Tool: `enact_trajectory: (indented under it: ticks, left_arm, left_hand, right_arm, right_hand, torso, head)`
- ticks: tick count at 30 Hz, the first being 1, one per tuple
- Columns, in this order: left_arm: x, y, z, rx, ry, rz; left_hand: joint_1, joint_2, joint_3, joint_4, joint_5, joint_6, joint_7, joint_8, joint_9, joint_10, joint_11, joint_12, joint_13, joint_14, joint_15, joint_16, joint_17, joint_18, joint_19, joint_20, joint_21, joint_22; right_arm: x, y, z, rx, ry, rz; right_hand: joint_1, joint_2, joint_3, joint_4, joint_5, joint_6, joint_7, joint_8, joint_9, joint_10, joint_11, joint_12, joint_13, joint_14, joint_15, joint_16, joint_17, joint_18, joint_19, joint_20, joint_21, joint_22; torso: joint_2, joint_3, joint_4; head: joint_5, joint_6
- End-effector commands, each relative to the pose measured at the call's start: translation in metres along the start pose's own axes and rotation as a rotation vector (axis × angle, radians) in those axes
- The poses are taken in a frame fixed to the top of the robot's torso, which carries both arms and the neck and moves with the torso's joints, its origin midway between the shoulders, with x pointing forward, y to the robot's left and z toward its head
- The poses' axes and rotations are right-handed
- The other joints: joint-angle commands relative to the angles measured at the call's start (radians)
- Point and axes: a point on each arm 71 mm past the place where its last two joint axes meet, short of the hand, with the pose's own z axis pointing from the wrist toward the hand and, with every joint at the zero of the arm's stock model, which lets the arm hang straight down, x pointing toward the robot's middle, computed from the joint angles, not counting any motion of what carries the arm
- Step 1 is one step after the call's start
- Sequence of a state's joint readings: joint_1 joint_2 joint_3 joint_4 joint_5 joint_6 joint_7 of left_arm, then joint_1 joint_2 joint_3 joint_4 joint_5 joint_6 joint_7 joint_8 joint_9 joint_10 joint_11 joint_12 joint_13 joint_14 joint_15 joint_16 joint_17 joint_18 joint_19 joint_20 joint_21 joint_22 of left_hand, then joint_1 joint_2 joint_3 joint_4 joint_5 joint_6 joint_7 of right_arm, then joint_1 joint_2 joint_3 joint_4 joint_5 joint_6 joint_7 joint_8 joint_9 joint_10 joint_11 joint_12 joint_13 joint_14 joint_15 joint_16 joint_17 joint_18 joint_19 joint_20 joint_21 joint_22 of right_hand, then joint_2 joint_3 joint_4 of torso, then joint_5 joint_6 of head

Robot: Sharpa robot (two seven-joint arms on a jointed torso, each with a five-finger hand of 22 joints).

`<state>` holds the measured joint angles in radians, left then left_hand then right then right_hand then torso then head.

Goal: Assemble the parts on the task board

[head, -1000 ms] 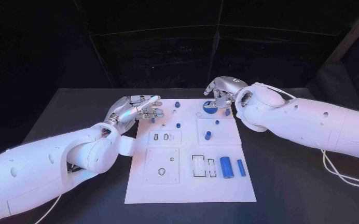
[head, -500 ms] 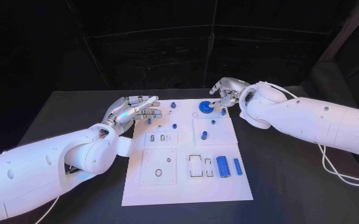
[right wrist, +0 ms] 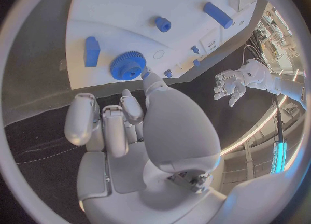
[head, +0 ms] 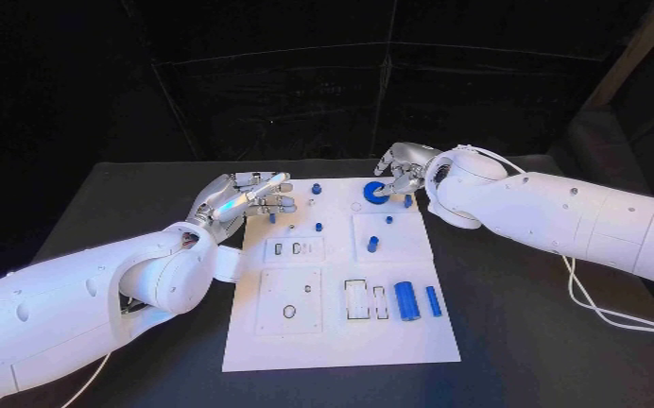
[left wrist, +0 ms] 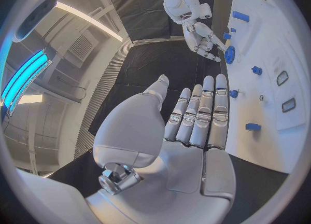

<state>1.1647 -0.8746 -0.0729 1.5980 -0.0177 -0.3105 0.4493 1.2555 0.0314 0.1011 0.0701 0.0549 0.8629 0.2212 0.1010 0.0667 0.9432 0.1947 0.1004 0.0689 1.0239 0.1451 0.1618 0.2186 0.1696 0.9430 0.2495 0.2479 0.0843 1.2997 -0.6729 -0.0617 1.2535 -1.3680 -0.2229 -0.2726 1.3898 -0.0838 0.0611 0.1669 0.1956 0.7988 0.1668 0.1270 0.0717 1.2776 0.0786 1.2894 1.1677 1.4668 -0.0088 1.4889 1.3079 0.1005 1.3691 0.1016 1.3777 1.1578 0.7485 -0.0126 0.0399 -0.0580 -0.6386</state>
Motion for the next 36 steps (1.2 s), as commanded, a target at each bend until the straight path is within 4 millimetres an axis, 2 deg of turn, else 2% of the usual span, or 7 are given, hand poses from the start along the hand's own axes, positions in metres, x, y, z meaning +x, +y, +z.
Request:
enact_trajectory:
  ticks: [1,2,4,13,27,31,36]
  left_arm:
    - [0.0032,-0.0013,0.0005,0.007,0.025,-0.007]
    - [0.0034,-0.0014,0.0005,0.007,0.026,-0.007]
    - [0.0037,-0.0014,0.0004,0.008,0.026,-0.007]
    - [0.0021,-0.0017,0.0008,0.014,0.017,-0.003]
    - [0.0016,-0.0025,0.0004,0.023,0.012,0.000]
    - [0.0017,-0.0024,0.0004,0.022,0.013,-0.001]
    - [0.0018,-0.0023,0.0006,0.022,0.014,-0.002]
  left_hand:
    - [0.007,0.005,0.000,-0.007,0.002,-0.002,0.021,-0.003,-0.001,0.003,-0.001,-0.005,0.000,0.001,-0.001,-0.006,0.001,0.013,0.008,0.000,-0.005,-0.001]
    - [0.007,0.005,0.000,-0.007,0.002,-0.002,0.021,-0.003,-0.001,0.003,-0.001,-0.005,0.000,0.001,-0.001,-0.006,0.001,0.013,0.008,0.000,-0.005,-0.001]
    - [0.007,0.005,0.000,-0.007,0.002,-0.002,0.021,-0.003,-0.001,0.003,-0.001,-0.005,0.000,0.001,-0.001,-0.006,0.001,0.013,0.008,0.000,-0.005,-0.001]
    - [0.010,0.007,0.001,-0.011,0.002,-0.002,0.022,-0.004,-0.001,0.003,-0.001,-0.006,0.000,0.001,-0.001,-0.006,0.003,0.013,0.009,0.000,-0.005,-0.001]
    - [0.017,0.014,0.004,-0.019,0.002,-0.001,0.022,-0.004,0.000,0.004,-0.001,-0.005,0.000,0.003,-0.001,-0.006,0.006,0.013,0.012,0.000,-0.006,-0.002]
    - [0.017,0.014,0.004,-0.019,0.002,-0.001,0.022,-0.004,0.000,0.004,-0.001,-0.005,0.000,0.003,-0.001,-0.006,0.006,0.013,0.012,0.000,-0.006,-0.002]
    - [0.017,0.014,0.004,-0.019,0.002,-0.001,0.022,-0.004,0.000,0.004,-0.001,-0.005,0.000,0.003,-0.001,-0.006,0.006,0.013,0.012,0.000,-0.006,-0.002]
  right_arm:
    - [0.0022,0.0012,0.0015,0.003,0.043,-0.034]
    - [0.0025,0.0015,0.0019,0.004,0.046,-0.038]
    - [0.0031,0.0020,0.0025,0.005,0.050,-0.042]
    - [0.0056,0.0049,0.0033,0.002,0.074,-0.059]
    - [0.0070,0.0024,0.0038,0.021,0.097,-0.086]
    - [0.0076,0.0033,0.0049,0.021,0.101,-0.088]
    - [0.0081,0.0049,0.0064,0.021,0.099,-0.089]
  right_hand:
    - [0.005,0.008,-0.002,0.002,0.005,0.008,0.000,0.008,0.001,0.010,0.001,0.007,0.005,0.072,0.009,0.005,0.093,-0.019,0.006,0.004,0.007,0.003]
    - [0.006,0.010,-0.002,0.001,0.005,0.009,0.000,0.009,0.001,0.010,0.000,0.008,0.006,0.072,0.009,0.005,0.093,-0.019,0.007,0.004,0.008,0.004]
    - [0.008,0.014,-0.001,0.000,0.006,0.012,-0.001,0.011,0.001,0.014,0.000,0.012,0.013,0.072,0.009,0.006,0.095,-0.020,0.007,0.004,0.009,0.006]
    - [0.017,0.021,0.000,-0.006,0.010,0.024,-0.002,0.020,0.002,0.014,-0.001,0.016,0.019,0.072,0.009,0.007,0.096,-0.020,0.008,0.004,0.010,0.008]
    - [0.026,0.029,0.002,-0.014,0.015,0.031,-0.001,0.025,0.002,0.006,0.000,0.009,0.013,0.071,0.009,0.008,0.097,-0.020,0.007,0.004,0.010,0.008]
    - [0.030,0.031,0.004,-0.017,0.016,0.031,-0.001,0.026,0.001,0.005,0.000,0.009,0.013,0.072,0.009,0.008,0.098,-0.020,0.007,0.004,0.011,0.009]
    - [0.033,0.034,0.006,-0.019,0.018,0.032,-0.001,0.026,0.001,0.005,0.000,0.009,0.013,0.072,0.009,0.009,0.099,-0.020,0.007,0.004,0.011,0.009]
  torso:
    - [0.000,-0.0002,-0.0007]
    - [0.000,0.0000,-0.0016]
    - [-0.001,0.0003,-0.0020]
    - [-0.001,0.0008,0.0013]
    - [0.000,0.0009,-0.0007]
    - [0.000,0.0019,0.0007]
    - [0.000,0.0014,0.0013]
  head:
    - [-0.005,-0.003]
    - [-0.008,-0.008]
    - [-0.010,-0.010]
    - [-0.008,-0.015]
    - [-0.006,-0.016]
    - [-0.005,-0.016]
    - [-0.004,-0.017]
